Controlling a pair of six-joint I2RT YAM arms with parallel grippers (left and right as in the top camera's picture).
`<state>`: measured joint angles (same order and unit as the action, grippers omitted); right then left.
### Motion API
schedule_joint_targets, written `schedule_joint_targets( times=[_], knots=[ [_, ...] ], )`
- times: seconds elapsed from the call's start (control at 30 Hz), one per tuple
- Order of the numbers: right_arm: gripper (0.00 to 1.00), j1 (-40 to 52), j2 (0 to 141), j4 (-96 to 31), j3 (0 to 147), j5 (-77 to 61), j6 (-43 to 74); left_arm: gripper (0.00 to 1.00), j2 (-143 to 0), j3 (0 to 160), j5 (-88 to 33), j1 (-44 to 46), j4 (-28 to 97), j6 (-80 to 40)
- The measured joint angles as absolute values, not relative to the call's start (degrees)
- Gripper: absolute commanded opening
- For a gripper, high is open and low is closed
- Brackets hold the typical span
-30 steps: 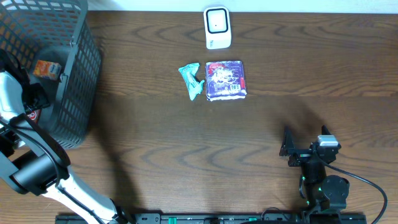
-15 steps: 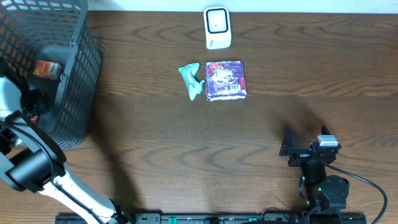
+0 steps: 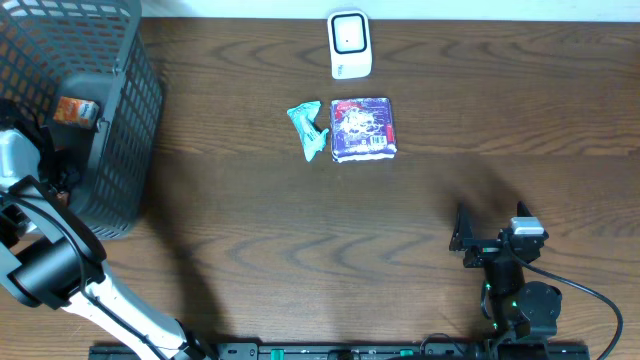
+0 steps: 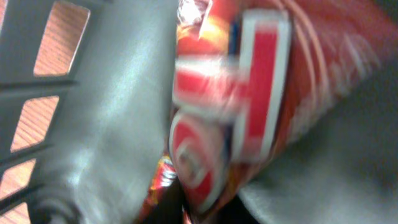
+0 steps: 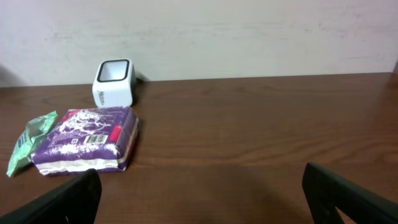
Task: Scan the item barcode
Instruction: 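Reach the left gripper into the basket and grasp the red TOP bar, then carry the TOP bar to the scanner and drop it beside the wipes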
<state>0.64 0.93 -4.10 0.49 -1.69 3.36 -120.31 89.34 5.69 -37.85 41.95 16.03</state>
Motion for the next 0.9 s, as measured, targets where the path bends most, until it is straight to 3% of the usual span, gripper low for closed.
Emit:
schedule_joint_targets(
  times=[0.43,0.63,0.9],
  knots=[
    [0.99,0.64,0.93,-4.10,0.49,-1.69,3.36,0.07,-116.31,88.95,-0.64,-36.84,44.25,8.62],
    [0.99,0.64,0.93,-4.08,0.49,-1.67,3.36,0.07,-102.87,88.75,-10.61,-33.41,39.09,4.91],
    [0.99,0.64,0.93,-4.10,0.49,-1.69,3.36,0.07,-85.03,89.01,-16.10,-28.32,31.03,-10.46]
  ],
)
